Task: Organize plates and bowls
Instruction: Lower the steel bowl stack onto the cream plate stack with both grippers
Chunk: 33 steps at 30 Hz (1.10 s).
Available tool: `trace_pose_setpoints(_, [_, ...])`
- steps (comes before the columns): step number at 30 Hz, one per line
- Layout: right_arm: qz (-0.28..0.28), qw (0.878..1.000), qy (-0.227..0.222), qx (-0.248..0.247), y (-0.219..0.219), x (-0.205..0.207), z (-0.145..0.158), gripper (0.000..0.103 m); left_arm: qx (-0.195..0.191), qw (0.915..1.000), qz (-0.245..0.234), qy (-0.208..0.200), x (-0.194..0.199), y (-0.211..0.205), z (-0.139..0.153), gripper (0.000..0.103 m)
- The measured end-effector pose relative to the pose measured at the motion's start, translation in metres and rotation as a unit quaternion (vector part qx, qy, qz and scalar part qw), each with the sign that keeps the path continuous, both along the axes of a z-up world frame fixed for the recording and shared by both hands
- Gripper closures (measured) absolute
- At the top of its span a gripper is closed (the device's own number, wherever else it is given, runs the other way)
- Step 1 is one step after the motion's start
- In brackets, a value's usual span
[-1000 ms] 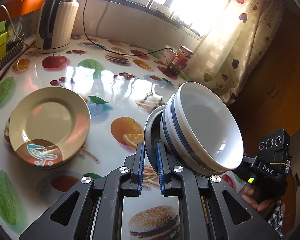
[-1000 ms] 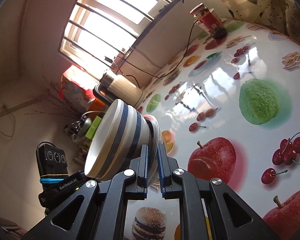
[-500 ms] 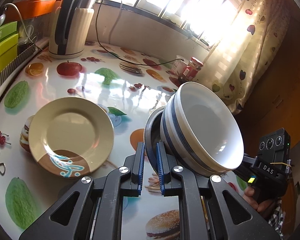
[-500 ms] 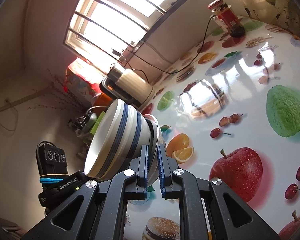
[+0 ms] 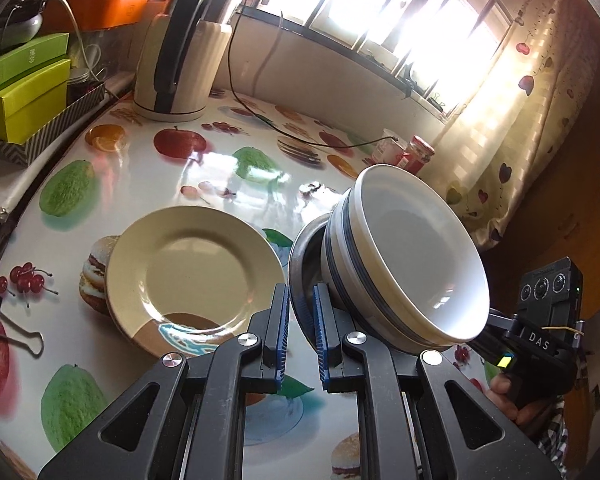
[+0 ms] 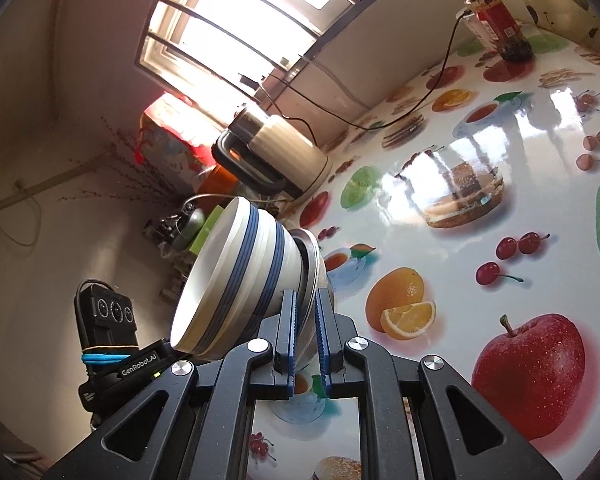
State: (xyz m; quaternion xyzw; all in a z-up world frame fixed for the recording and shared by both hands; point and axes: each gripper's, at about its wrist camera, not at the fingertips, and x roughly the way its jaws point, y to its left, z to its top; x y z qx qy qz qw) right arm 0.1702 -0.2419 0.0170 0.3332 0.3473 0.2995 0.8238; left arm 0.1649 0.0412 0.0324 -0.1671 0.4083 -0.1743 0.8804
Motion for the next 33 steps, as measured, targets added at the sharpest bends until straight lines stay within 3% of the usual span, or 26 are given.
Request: trace_pose_setpoints(33, [0.071,0.997,0.025,-0.003,0.077,0.057,-0.017,0.092,0.005,0.9973,0.07,0.02,0.022,0.07,-0.021,0.091])
